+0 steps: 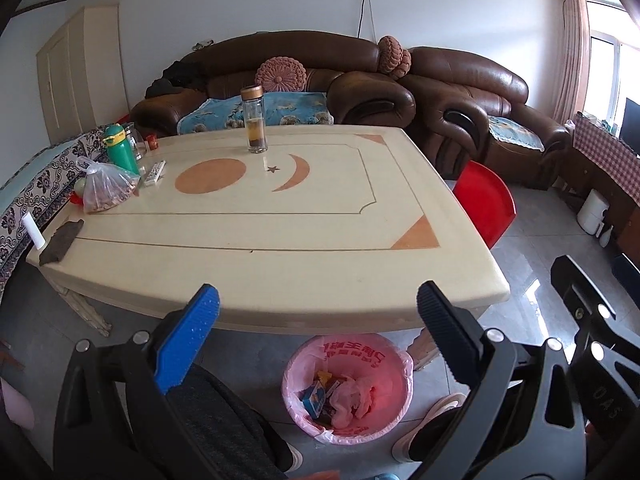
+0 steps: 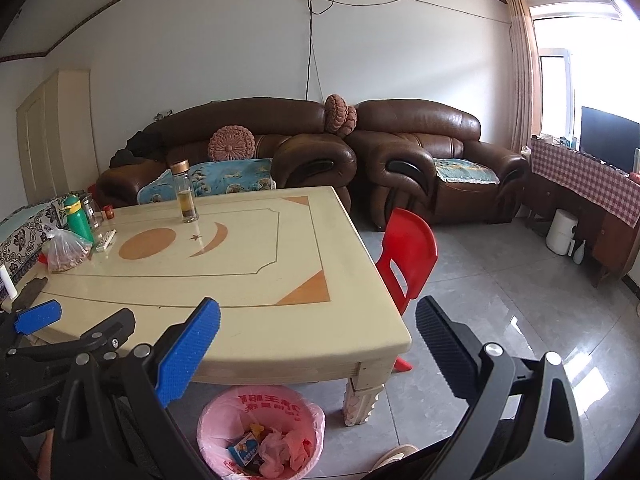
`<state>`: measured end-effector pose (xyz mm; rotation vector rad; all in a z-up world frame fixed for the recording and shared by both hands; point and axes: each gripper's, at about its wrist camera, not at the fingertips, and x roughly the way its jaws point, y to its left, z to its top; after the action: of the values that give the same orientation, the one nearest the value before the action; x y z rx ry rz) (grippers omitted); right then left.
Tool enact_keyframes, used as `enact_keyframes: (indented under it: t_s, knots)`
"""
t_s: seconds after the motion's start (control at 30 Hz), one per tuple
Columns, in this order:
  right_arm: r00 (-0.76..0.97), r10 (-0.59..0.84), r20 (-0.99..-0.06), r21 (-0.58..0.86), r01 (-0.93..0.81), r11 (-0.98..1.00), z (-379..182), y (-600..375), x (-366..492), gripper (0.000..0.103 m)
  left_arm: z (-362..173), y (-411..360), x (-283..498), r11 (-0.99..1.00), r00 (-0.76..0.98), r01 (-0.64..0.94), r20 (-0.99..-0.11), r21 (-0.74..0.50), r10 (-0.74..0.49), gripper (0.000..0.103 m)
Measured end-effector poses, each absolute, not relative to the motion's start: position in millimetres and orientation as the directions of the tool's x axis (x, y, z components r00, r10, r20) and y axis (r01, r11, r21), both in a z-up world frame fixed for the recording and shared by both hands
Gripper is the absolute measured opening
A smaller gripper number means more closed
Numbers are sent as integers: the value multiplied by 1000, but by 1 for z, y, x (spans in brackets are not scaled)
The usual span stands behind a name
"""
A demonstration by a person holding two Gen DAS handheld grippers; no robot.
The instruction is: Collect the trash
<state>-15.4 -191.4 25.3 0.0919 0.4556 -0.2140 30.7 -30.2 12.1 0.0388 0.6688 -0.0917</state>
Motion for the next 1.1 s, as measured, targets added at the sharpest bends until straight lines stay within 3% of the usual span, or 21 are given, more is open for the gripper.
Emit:
enact_keyframes:
  t_s: [1.1]
  knots:
    - [875,-205,-438,12,234,972,28,-190,-15,96,9,-28,35,995,772,101,-632,15,-68,97]
